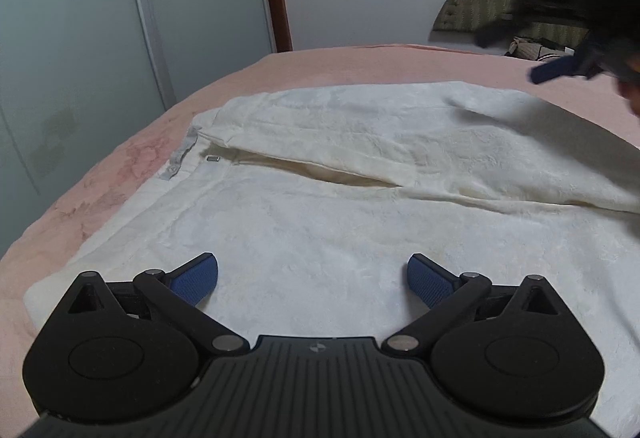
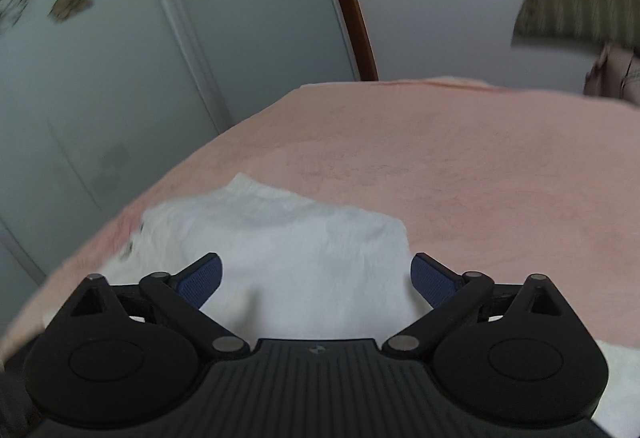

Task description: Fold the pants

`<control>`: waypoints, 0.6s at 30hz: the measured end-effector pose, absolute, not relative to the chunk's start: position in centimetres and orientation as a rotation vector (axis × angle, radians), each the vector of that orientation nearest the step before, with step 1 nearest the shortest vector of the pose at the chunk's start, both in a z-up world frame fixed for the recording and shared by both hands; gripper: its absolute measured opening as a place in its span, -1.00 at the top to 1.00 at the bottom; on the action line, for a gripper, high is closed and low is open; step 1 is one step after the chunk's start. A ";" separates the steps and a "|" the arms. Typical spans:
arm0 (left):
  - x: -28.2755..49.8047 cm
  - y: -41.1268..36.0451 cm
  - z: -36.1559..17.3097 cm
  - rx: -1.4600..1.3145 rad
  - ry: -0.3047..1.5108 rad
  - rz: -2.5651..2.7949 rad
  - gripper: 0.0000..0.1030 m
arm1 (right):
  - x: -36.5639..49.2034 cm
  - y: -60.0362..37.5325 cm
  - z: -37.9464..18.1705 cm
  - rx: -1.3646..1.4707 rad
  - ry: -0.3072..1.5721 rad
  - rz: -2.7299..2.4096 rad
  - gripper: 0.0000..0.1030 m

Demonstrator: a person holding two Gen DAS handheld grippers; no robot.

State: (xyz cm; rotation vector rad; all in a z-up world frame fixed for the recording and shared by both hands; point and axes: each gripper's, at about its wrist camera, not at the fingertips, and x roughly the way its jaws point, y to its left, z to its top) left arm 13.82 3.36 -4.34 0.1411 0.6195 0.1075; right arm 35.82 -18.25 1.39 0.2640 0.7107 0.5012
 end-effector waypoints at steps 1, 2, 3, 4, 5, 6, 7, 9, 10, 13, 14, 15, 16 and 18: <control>13.9 3.3 -4.4 0.142 0.621 0.104 -1.00 | 37.3 -18.4 1.1 0.294 0.725 0.502 -0.89; 13.9 3.4 -4.4 0.139 0.623 0.102 -1.00 | 39.2 -18.5 0.8 0.324 0.746 0.503 -0.87; 13.9 3.5 -4.5 0.130 0.625 0.099 -1.00 | 40.8 -18.5 0.3 0.342 0.769 0.513 -0.84; 14.0 3.6 -4.5 0.123 0.627 0.096 -1.00 | 42.2 -18.5 -0.1 0.355 0.794 0.526 -0.84; 14.0 3.7 -4.5 0.116 0.628 0.093 -1.00 | 43.5 -18.4 -0.6 0.363 0.818 0.540 -0.83; 14.0 3.8 -4.5 0.111 0.629 0.091 -1.00 | 44.8 -17.9 -1.1 0.362 0.846 0.560 -0.79; 14.1 3.8 -4.5 0.109 0.630 0.090 -1.00 | 46.0 -17.2 -1.7 0.352 0.880 0.588 -0.76; 14.2 3.7 -4.6 0.112 0.629 0.090 -1.00 | 47.7 -16.1 -2.5 0.296 0.939 0.623 -0.65; 14.2 3.7 -4.6 0.114 0.629 0.091 -1.00 | 48.2 -15.4 -2.8 0.258 0.971 0.650 -0.42; 14.1 3.7 -4.5 0.114 0.628 0.090 -1.00 | 48.6 -13.7 -2.9 0.151 0.989 0.744 0.18; 14.1 3.7 -4.5 0.114 0.628 0.090 -1.00 | 48.6 -13.2 -2.9 0.125 0.997 0.767 0.41; 14.1 3.7 -4.5 0.114 0.628 0.090 -1.00 | 48.2 -12.8 -2.9 0.089 0.994 0.768 0.58; 14.1 3.7 -4.5 0.114 0.629 0.091 -1.00 | 47.8 -12.5 -2.8 0.057 0.979 0.768 0.64; 14.2 3.7 -4.5 0.112 0.629 0.090 -1.00 | 46.9 -12.3 -2.4 0.032 0.947 0.758 0.75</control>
